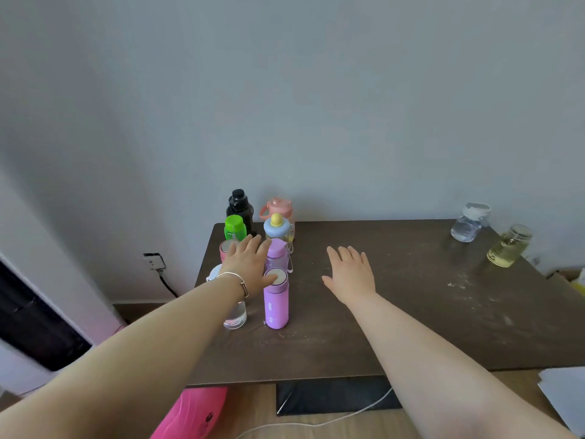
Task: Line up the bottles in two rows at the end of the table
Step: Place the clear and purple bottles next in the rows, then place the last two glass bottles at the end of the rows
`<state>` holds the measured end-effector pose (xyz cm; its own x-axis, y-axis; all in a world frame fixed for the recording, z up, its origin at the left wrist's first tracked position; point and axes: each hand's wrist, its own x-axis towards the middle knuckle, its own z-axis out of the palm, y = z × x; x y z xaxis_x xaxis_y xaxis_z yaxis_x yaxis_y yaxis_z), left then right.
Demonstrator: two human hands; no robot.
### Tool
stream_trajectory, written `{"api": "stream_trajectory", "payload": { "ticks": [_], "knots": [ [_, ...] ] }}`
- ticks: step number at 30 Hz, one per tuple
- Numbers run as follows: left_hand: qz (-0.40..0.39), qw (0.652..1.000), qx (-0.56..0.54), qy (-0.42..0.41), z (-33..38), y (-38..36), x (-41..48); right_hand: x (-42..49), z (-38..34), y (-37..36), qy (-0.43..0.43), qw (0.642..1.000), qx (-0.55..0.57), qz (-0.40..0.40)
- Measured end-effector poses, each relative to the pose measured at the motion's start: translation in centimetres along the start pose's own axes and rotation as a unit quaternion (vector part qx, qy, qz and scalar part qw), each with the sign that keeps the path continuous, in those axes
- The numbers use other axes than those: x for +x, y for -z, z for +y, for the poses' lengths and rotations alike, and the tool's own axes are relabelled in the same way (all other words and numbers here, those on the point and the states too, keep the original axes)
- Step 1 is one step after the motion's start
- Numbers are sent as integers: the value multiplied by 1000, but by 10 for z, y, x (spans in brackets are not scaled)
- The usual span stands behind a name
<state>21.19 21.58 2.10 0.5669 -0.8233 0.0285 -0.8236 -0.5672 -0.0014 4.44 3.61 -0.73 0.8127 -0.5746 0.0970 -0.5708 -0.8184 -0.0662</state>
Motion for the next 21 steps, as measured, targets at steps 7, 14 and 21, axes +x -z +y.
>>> {"api": "stream_trajectory", "payload": {
  "ticks": [7, 14, 21],
  "knots": [
    [1, 999, 52, -1, 121, -6, 25, -22, 114, 13, -25, 1000, -8, -14],
    [-9, 1000, -4, 27, 255, -20, 60, -54, 247, 26, -84, 996, 0, -14],
    [-18, 1000, 7, -20, 345, -24, 102, -77, 346, 27, -154, 988, -5, -21]
  ]
}}
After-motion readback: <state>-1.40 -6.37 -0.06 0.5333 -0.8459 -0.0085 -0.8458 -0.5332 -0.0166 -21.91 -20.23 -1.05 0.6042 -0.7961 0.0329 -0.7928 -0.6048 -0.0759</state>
